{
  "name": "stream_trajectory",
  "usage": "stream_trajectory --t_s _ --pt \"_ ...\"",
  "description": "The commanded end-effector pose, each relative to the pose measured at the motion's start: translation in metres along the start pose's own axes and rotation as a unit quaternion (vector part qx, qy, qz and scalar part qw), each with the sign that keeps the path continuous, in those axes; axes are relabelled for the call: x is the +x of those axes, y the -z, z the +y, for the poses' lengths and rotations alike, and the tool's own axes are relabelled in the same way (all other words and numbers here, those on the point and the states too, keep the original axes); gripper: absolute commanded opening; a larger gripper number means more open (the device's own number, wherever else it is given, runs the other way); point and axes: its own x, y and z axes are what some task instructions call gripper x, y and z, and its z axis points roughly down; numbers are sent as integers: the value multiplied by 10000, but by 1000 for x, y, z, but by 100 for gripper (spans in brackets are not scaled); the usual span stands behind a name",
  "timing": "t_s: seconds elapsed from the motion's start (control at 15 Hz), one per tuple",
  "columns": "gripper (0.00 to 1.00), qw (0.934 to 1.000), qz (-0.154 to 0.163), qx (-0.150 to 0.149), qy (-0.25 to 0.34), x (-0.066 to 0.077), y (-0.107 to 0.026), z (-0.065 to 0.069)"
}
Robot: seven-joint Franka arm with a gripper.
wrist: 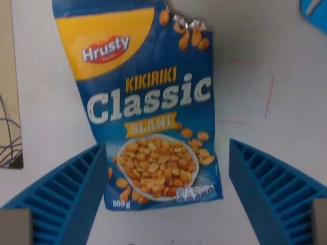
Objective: Move in base positive x
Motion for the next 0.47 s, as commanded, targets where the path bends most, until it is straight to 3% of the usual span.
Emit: stream_trajectory --t_s 0.07,0.47 --pt "100 9999 -149 -11 52 16 2 6" --pt "100 9999 -149 -11 52 46 -1 13"
